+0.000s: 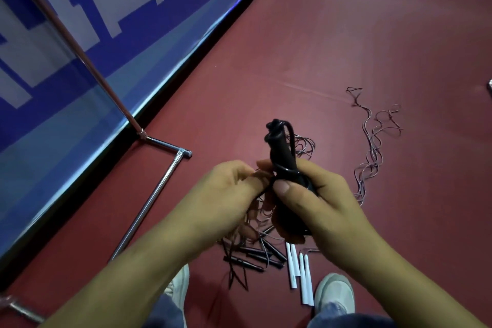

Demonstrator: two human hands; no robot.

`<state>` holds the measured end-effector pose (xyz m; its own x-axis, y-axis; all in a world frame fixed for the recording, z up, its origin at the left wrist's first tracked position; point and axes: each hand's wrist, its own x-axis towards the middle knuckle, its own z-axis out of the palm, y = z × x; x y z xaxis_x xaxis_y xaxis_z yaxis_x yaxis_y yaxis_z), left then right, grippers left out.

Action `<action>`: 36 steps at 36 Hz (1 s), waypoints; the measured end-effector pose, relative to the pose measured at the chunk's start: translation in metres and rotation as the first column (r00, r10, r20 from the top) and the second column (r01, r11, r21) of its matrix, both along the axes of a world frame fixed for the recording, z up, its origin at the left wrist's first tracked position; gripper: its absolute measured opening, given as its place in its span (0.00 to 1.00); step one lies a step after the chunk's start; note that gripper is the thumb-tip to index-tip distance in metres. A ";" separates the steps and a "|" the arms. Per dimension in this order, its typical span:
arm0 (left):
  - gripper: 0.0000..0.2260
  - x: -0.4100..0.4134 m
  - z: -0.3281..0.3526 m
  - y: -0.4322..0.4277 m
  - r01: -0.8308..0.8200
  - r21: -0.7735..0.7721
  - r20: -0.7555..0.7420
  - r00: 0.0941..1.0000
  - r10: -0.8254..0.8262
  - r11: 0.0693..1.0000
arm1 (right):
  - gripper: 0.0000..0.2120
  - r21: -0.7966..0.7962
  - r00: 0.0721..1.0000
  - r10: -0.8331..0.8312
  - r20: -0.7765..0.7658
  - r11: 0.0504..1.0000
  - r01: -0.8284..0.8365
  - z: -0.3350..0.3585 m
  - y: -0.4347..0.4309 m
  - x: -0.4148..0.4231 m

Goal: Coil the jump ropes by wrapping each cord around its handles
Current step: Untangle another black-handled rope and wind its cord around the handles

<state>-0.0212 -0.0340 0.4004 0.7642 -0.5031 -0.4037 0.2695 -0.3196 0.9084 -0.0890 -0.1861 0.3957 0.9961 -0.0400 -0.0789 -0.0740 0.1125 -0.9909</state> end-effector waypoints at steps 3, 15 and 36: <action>0.04 -0.001 0.002 0.000 -0.008 -0.103 0.119 0.993 0.020 0.995 | 0.13 0.118 0.999 0.023 -0.041 0.993 -0.018 0.006 0.003 0.000; 0.10 -0.005 -0.002 0.002 0.012 -0.052 0.483 0.876 0.014 0.999 | 0.21 0.342 0.988 -0.007 -0.152 0.938 0.060 0.008 -0.011 0.000; 0.14 0.004 0.003 -0.001 0.080 0.069 -0.052 0.996 -0.077 0.994 | 0.16 -0.459 0.971 -0.110 -0.211 0.889 0.001 0.000 -0.016 0.008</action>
